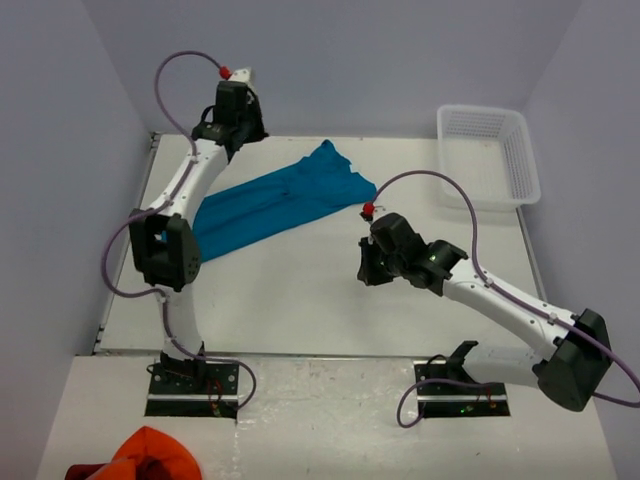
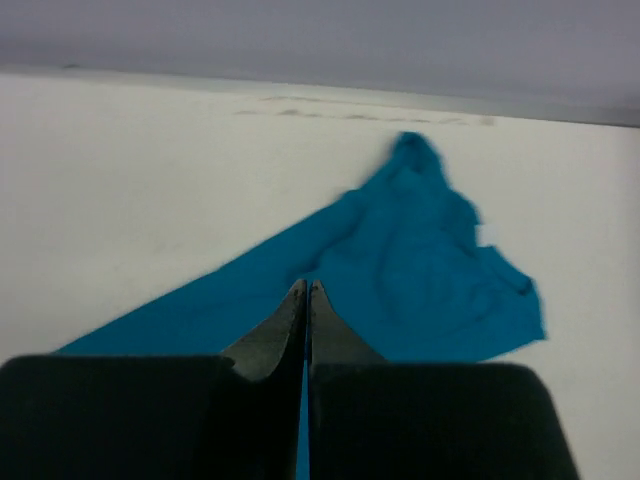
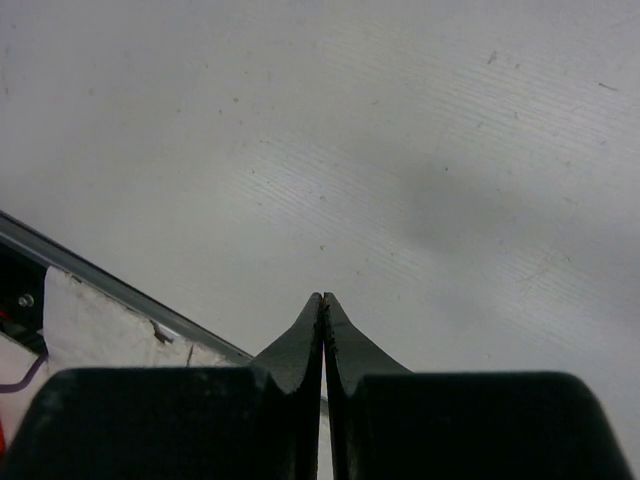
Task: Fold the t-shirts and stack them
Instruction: Rotate the tshirt 90 degrees
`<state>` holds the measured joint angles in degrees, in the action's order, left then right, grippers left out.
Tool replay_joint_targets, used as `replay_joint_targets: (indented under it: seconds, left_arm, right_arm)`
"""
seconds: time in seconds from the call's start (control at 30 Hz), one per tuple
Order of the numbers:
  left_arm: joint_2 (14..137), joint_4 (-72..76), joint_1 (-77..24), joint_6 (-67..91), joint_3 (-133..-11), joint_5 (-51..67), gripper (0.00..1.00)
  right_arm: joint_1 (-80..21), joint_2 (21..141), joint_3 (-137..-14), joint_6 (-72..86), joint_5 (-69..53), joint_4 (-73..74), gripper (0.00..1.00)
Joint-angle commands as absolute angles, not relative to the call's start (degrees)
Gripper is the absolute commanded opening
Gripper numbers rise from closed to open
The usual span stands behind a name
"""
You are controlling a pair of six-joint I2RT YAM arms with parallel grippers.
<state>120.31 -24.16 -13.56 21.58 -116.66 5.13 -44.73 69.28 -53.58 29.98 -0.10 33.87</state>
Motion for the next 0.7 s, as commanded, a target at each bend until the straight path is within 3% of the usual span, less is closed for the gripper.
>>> replay_joint_targets:
  seconds: [0.0,0.3,0.67]
  left_arm:
    - [113.0,-38.5,-12.7,17.2,-103.0,-31.3,0.0]
    - [108.5,-47.1,-10.4,33.4,-91.1,-34.2,0.0]
    - [104.3,-41.5,-10.6,38.0,-73.3,-26.5,0.0]
  right_arm:
    - [-44.9,66.1,-57.5,29.7,1.9,35.1,0.0]
    - [-45.3,60.8,-55.1,28.6,0.4,35.1,0.0]
    - [-45.4,56.3,-51.8,27.9,-1.6,34.5,0.0]
